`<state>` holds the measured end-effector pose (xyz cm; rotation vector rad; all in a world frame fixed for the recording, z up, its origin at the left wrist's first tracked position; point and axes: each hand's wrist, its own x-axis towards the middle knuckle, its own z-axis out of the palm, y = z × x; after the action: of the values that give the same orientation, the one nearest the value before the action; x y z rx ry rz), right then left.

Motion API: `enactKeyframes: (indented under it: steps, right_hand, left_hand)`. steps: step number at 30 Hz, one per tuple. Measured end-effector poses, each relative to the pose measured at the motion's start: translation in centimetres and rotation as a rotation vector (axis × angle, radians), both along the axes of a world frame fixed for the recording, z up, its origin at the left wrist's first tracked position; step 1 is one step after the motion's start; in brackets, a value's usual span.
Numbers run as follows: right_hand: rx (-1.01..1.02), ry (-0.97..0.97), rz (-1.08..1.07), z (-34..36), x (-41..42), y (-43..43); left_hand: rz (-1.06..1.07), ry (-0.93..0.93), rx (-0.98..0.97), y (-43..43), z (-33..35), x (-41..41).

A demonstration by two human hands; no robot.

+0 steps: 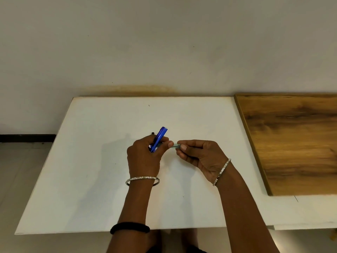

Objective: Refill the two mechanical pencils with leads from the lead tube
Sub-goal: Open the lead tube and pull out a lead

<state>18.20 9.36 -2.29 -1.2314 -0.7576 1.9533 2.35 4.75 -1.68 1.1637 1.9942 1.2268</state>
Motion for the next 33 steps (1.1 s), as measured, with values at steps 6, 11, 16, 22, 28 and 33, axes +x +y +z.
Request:
enactKeyframes:
  steps: [6,11,16,22,28,33]
  right_hand:
    - [0.060,-0.041,-0.014,0.2,0.2,0.1]
    - [0.139,-0.081,-0.057,0.6,0.3,0.3]
    - [0.158,-0.085,-0.094,0.9,0.3,0.4]
    - [0.204,-0.091,-0.081,0.9,0.4,0.4]
    - [0.216,-0.101,-0.080,0.8,0.3,0.4]
    - [0.222,-0.105,-0.105,0.8,0.1,0.6]
  left_hand:
    - [-0.019,0.025,-0.037,0.0,-0.4,-0.1]
    - [-0.035,0.063,-0.083,0.0,-0.8,-0.1]
    - [-0.082,0.020,-0.101,-0.1,-1.0,-0.2]
    - [-0.114,-0.014,-0.114,0.0,-1.3,-0.2]
    - [-0.114,-0.024,-0.126,0.0,-1.1,-0.2]
    - [-0.105,-0.063,-0.142,0.0,-1.2,-0.2]
